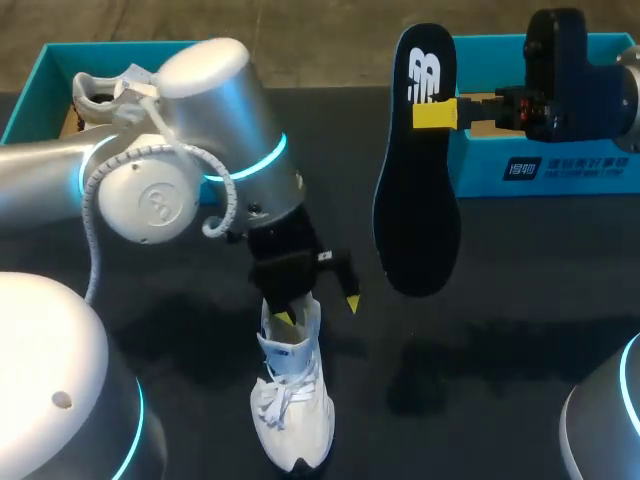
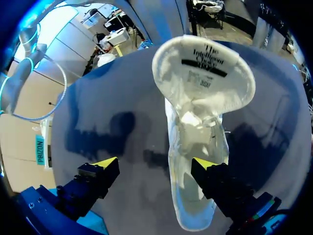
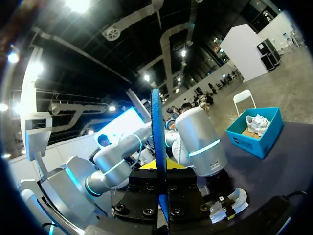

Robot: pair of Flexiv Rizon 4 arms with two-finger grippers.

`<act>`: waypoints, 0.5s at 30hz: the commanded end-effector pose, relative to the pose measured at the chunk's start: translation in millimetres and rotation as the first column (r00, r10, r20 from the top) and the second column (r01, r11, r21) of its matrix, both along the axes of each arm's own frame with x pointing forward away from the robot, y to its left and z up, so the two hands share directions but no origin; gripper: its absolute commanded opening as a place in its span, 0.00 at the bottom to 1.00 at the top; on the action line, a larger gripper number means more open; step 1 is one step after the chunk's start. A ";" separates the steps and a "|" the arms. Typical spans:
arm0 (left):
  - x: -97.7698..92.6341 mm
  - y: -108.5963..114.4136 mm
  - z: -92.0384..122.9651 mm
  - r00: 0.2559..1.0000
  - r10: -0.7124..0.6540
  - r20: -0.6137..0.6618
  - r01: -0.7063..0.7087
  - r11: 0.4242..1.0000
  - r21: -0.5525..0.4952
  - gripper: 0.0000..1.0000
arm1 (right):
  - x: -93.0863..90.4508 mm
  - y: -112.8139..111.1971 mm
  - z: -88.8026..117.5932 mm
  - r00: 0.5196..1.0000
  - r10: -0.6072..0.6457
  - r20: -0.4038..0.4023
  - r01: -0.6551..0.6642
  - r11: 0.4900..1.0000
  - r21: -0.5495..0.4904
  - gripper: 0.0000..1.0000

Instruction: Take the shoe out of the shoebox, open the shoe tongue, remove and reinsert the insole, then place the shoe into the shoebox

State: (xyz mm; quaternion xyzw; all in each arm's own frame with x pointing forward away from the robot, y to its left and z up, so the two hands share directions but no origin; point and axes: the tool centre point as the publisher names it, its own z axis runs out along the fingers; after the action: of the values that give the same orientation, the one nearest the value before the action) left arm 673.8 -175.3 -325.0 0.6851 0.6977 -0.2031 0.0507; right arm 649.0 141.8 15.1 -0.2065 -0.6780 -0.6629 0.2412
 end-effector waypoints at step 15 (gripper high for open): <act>6.7 44.7 83.7 0.988 0.122 -0.092 -0.151 0.854 -0.497 1.00 | 0.4 1.2 -0.6 1.000 0.000 -0.001 0.000 1.000 -0.001 0.00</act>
State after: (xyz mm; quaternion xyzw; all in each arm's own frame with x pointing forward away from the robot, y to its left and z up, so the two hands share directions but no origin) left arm 686.0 -148.1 -245.2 0.6236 0.6863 -0.3403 0.1561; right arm 649.0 141.8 15.1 -0.2065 -0.6780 -0.6629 0.2412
